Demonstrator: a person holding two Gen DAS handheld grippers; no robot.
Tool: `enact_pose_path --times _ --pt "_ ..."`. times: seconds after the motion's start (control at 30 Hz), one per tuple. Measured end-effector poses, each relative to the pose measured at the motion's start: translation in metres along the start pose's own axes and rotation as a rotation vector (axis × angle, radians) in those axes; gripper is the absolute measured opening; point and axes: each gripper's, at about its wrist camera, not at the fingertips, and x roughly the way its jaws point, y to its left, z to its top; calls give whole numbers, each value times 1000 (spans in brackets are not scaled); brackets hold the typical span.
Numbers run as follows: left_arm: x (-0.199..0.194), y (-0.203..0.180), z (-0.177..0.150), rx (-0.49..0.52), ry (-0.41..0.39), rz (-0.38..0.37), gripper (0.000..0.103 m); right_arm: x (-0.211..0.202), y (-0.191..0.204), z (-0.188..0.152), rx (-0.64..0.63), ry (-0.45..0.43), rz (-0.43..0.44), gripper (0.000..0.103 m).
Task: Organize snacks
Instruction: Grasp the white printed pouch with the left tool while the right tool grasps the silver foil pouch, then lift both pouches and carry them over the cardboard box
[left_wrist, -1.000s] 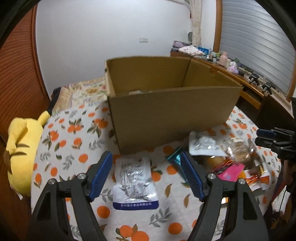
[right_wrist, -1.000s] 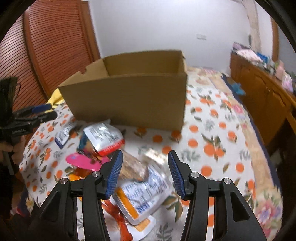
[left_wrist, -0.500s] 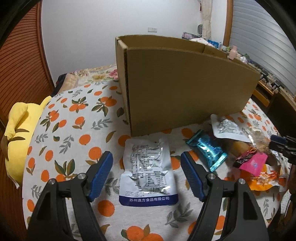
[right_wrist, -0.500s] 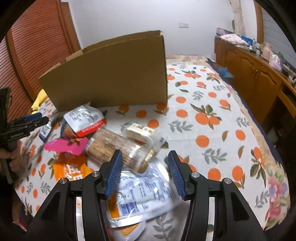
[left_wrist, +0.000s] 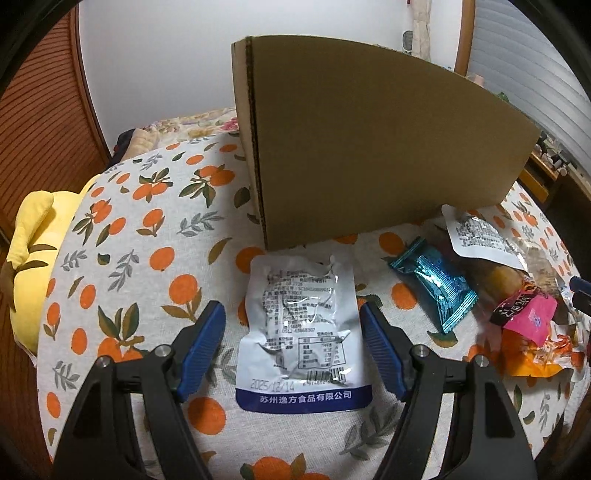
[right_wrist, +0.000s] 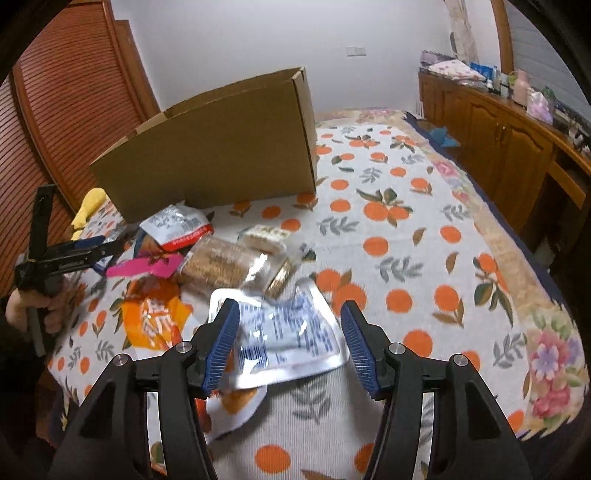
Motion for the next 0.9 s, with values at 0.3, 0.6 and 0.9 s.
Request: enact_pose_path --times 0.3,0.6,0.9 --pt "-3 -1 0 8 -10 -5 61 14 1 -4 -11 13 -16 67" --pt "-3 -2 0 10 -9 -5 61 23 7 -1 -75 24 -16 78" --pt "-4 -5 -1 19 -11 -10 60 27 7 0 -136 26 7 80"
